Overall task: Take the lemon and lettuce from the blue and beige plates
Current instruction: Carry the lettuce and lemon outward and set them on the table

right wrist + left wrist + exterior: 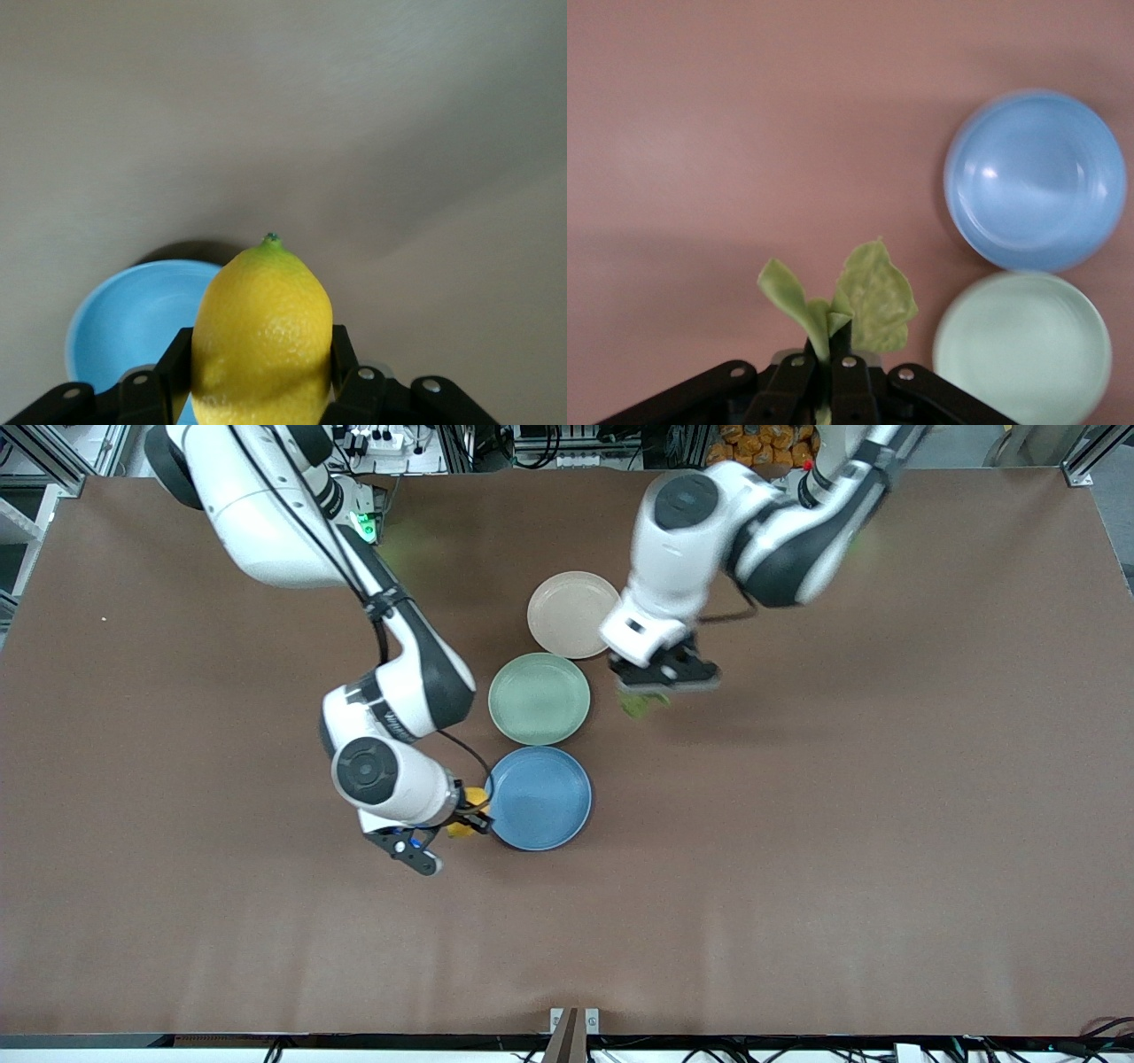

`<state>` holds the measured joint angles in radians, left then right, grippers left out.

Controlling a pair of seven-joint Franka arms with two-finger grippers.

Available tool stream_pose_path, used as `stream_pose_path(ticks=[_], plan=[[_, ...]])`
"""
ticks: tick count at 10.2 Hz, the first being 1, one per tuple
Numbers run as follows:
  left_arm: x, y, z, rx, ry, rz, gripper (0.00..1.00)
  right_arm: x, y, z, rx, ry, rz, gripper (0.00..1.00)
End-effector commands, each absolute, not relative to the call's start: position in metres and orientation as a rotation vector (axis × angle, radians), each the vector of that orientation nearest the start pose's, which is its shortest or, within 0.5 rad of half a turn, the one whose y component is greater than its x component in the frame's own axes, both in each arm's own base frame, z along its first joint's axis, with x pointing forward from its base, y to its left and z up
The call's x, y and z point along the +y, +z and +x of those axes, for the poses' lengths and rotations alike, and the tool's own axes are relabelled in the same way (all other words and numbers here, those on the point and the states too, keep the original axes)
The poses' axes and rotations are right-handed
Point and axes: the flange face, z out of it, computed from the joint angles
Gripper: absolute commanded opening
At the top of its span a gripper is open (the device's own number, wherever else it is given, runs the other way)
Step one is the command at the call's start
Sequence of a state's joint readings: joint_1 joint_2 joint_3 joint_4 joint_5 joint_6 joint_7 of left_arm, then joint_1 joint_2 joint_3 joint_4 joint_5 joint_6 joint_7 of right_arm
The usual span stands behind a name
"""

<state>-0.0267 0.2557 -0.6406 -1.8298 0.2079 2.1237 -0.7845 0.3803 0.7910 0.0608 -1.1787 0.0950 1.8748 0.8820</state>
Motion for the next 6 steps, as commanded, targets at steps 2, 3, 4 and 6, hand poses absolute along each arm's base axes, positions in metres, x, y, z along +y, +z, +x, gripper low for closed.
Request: stream_pose_path(ticks=[2,3,4,6], plan=[[-0.236,0.415,0.593,0.144,-0.078,-3.228,0.0,0.252,0.322,0.662,0.531,0.398,-3.059,0.0],[-0.192,0.398,0.61,0.22,-0.045,-3.226,0.0,0.215,0.323,0.659,0.499,0.402,-3.055,0.0],[-0.153,0.379,0.623,0.284,-0.015,-3.209,0.0,0.192,0.325,0.653,0.456,0.41,-3.056,0.0],[-0.103,0.345,0.637,0.377,0.031,-3.142,0.0,0.159,0.314,0.633,0.366,0.435,-3.064,0.0]])
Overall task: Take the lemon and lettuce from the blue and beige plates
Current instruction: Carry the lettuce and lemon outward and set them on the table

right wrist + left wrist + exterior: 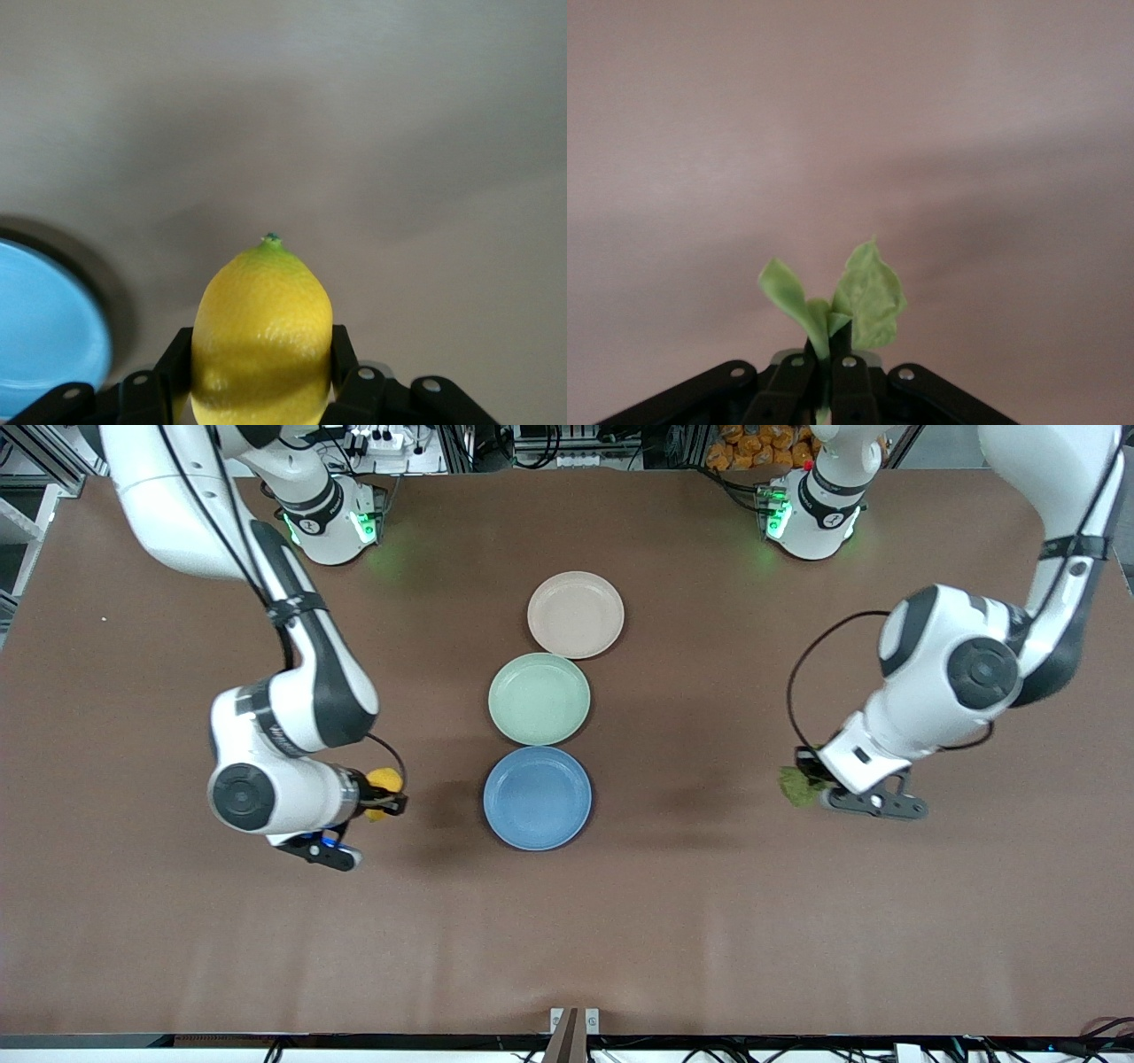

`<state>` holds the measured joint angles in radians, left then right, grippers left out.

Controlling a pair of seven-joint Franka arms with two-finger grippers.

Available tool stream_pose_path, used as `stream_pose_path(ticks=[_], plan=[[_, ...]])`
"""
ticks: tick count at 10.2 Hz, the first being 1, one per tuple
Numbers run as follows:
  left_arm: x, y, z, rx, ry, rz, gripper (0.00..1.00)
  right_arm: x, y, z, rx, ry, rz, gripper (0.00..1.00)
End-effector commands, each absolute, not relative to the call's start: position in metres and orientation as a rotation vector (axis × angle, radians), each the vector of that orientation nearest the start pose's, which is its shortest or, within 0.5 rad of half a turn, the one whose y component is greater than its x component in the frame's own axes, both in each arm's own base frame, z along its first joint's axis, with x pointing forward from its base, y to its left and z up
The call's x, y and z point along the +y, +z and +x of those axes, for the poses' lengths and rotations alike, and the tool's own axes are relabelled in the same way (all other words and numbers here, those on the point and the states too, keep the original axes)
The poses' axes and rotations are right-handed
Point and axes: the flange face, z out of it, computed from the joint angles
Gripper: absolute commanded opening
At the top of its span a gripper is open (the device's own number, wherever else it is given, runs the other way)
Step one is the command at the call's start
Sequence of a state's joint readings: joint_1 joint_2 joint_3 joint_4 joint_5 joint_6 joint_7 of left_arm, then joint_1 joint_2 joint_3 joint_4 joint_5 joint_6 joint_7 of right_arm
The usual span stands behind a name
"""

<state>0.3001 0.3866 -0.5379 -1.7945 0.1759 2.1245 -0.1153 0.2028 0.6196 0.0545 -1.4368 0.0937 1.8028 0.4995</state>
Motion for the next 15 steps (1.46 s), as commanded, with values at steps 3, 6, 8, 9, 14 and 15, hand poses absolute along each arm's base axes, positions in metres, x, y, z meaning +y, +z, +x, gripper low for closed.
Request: stream_pose_path(ticks=[3,6,8,9,14,15], plan=[[-0.068,0.285,0.645,0.433,0.097,-3.031,0.0,0.124,0.29,0.603,0.249,0.414,-3.067,0.0],[-0.065,0.254,0.653,0.402,0.105,-3.062,0.23,0.085,0.251,0.57,0.148,0.293,-3.093,0.0],[-0.067,0.262,0.654,0.399,0.085,-3.056,1.0,0.087,0.238,0.56,0.105,0.296,-3.107,0.0],[-0.073,0.282,0.661,0.412,0.025,-3.048,1.0,0.089,0.233,0.557,0.068,0.297,-3.127,0.1],[-0.119,0.465,0.658,0.412,-0.066,-3.003,1.0,0.081,0.251,0.562,-0.01,0.275,-3.137,1.0],[-0.119,0.503,0.647,0.382,-0.08,-3.015,1.0,0.059,0.275,0.573,-0.039,0.275,-3.127,1.0]])
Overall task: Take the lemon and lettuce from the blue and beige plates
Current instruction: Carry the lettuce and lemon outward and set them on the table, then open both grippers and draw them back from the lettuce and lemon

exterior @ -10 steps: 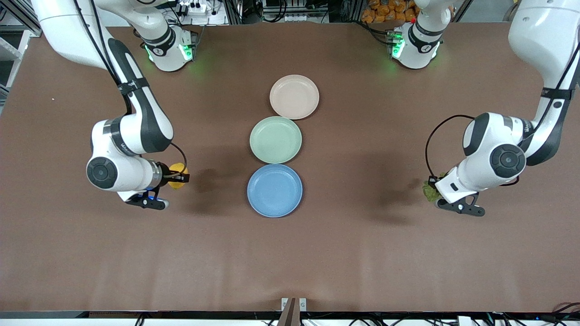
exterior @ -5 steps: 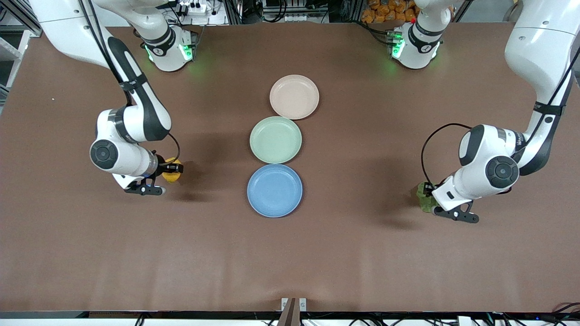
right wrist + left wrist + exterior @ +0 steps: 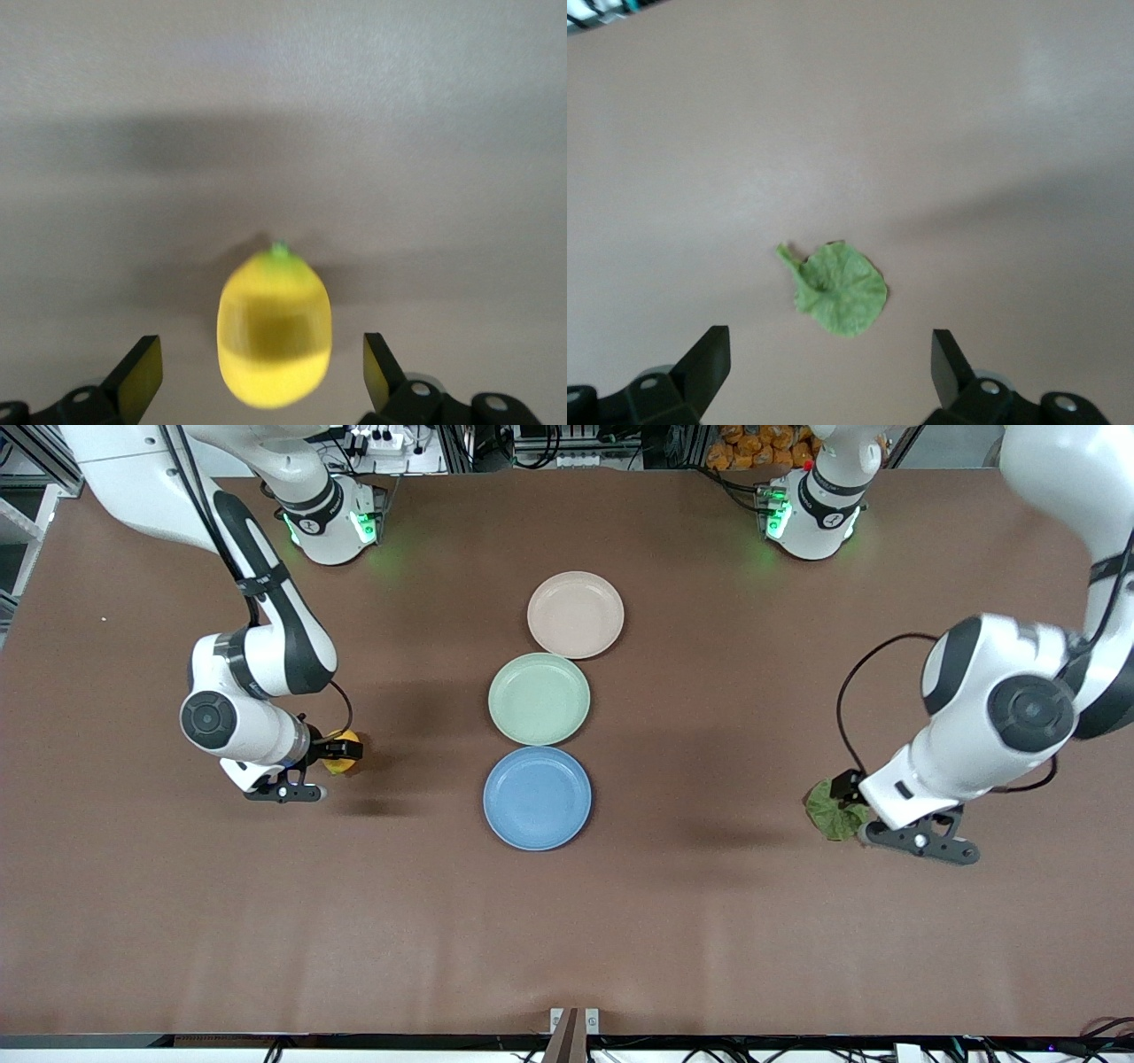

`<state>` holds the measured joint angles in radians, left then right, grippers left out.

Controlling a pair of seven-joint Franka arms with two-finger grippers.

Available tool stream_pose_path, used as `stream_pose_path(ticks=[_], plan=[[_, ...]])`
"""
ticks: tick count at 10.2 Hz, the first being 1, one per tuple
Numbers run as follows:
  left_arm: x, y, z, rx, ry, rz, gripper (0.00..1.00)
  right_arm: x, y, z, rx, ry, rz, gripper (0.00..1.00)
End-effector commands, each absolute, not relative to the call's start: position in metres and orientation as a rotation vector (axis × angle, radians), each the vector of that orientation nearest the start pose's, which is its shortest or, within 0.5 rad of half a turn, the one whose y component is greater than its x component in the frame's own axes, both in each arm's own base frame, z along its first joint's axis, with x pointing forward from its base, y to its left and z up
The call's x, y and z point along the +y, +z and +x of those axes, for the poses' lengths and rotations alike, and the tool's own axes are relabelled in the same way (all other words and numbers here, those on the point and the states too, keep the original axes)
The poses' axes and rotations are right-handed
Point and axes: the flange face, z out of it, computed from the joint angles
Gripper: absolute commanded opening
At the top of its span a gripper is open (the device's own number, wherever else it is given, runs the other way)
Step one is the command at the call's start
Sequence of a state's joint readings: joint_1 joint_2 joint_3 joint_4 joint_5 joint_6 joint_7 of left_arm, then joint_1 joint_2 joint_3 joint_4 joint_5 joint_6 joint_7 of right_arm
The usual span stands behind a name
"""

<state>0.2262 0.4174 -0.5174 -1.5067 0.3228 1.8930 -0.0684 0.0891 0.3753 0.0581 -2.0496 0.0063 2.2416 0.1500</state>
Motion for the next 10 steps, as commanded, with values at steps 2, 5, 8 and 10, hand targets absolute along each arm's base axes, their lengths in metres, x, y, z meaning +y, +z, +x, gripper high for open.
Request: stream_pose_path(ticks=[2,5,8,10], plan=[[-0.122,0.552,0.621,0.355,-0.09,-3.009,1.0,0.041,0.337,0.6,-0.028,0.388,-3.103,1.0],[-0.115,0.579,0.606,0.331,-0.091,-2.988,1.0,0.03,0.424,0.624,-0.01,0.397,-3.098,1.0],[-0.107,0.586,0.603,0.292,-0.091,-3.046,1.0,0.037,0.489,0.632,-0.032,0.321,-3.104,1.0],[-0.1,0.588,0.604,0.257,-0.092,-3.078,1.0,0.028,0.526,0.631,-0.024,0.305,-3.118,1.0]])
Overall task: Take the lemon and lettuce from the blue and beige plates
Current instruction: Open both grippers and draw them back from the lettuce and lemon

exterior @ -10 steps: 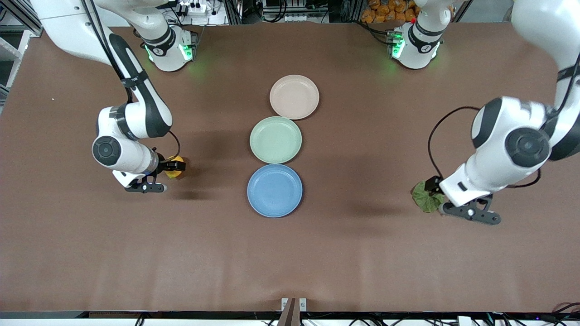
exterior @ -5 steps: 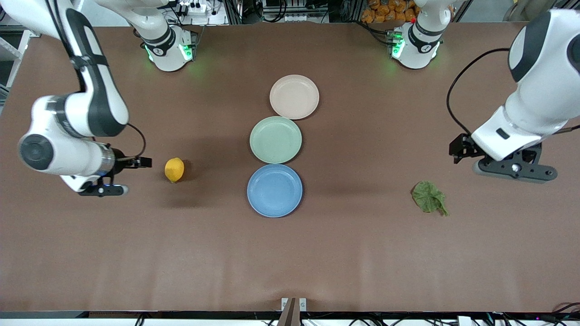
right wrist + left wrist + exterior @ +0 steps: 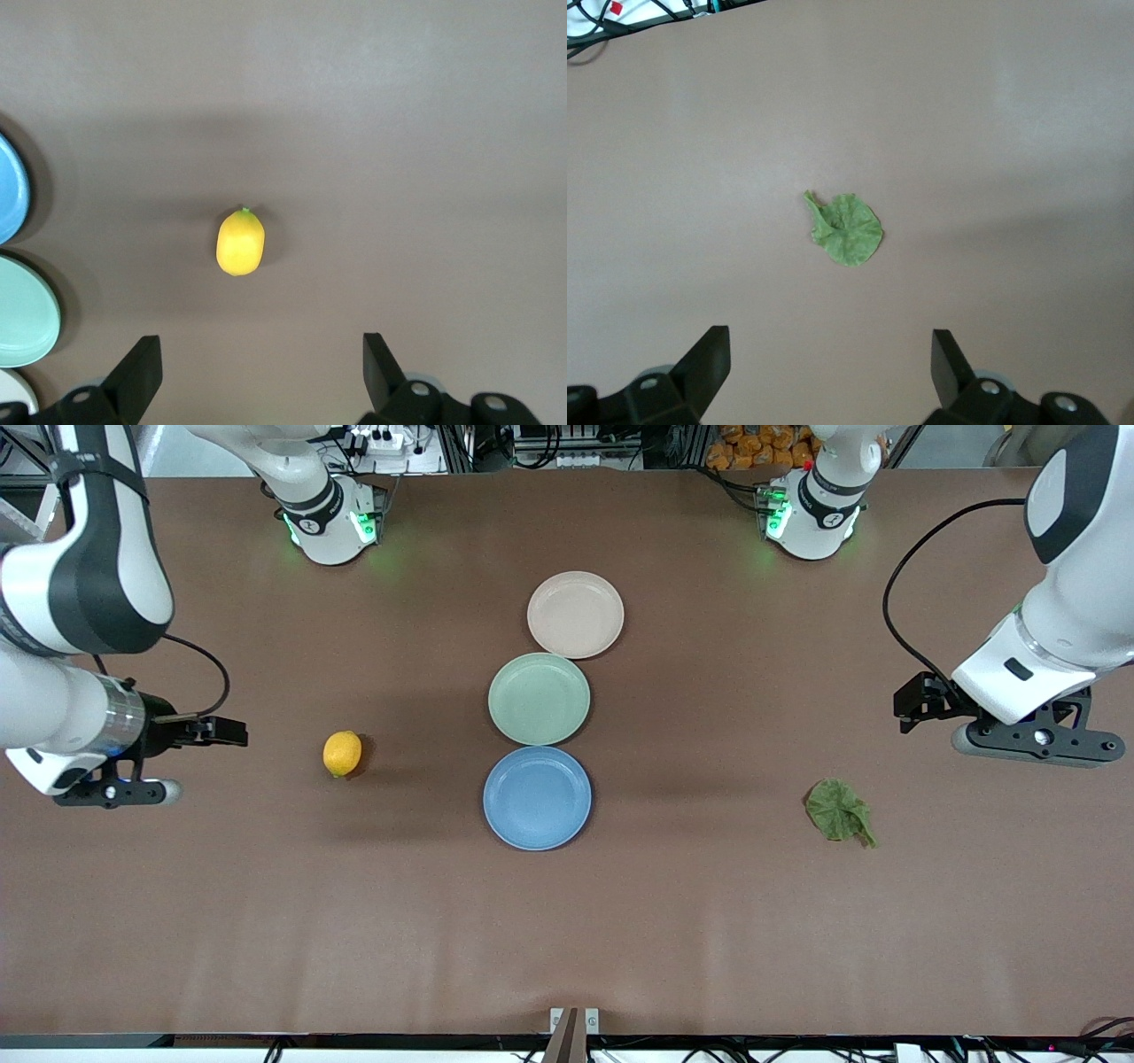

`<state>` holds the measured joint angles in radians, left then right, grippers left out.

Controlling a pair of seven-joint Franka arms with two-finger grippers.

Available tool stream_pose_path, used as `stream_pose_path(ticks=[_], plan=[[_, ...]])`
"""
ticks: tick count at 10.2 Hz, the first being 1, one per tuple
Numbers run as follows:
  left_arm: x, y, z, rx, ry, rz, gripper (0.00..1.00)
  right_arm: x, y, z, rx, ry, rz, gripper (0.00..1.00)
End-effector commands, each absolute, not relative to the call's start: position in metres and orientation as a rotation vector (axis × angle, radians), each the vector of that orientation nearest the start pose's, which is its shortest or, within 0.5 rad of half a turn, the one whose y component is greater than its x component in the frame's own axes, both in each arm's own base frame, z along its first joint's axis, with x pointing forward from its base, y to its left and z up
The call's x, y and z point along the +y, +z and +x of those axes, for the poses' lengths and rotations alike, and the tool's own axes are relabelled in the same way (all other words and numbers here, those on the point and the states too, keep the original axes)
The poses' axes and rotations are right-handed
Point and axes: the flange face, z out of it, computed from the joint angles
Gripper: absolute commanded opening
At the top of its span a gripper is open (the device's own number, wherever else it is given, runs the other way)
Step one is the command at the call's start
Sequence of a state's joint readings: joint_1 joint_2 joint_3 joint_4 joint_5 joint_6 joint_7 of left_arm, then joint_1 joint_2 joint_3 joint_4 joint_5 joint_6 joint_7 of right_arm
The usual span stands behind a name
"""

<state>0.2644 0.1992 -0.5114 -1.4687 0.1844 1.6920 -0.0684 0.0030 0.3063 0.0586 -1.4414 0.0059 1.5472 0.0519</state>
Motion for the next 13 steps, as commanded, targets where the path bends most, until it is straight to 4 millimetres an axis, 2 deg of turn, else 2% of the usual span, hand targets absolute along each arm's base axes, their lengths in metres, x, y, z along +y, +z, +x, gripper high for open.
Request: stream_pose_path(ticks=[1,3,6,7,9,11,13], plan=[[-0.1,0.596,0.605,0.244,-0.113,-3.102,1.0,0.027,0.536,0.63,-0.034,0.3,-3.128,1.0],[-0.092,0.599,0.606,0.213,-0.117,-3.133,1.0,0.02,0.577,0.614,-0.106,0.212,-3.134,1.0],[-0.098,0.607,0.598,0.063,-0.104,-3.151,1.0,0.021,0.589,0.602,-0.115,0.246,-3.155,1.0],[-0.101,0.608,0.596,0.016,-0.092,-3.159,1.0,0.021,0.601,0.594,-0.114,0.242,-3.161,1.0],[-0.1,0.607,0.594,0.003,-0.073,-3.164,1.0,0.018,0.638,0.571,-0.109,0.166,-3.185,1.0],[-0.102,0.615,0.59,0.006,-0.091,-3.159,1.0,0.019,0.639,0.555,-0.114,0.156,-3.19,1.0],[-0.1,0.626,0.584,-0.003,-0.105,-3.147,1.0,0.028,0.624,0.555,-0.145,0.099,-3.196,1.0]])
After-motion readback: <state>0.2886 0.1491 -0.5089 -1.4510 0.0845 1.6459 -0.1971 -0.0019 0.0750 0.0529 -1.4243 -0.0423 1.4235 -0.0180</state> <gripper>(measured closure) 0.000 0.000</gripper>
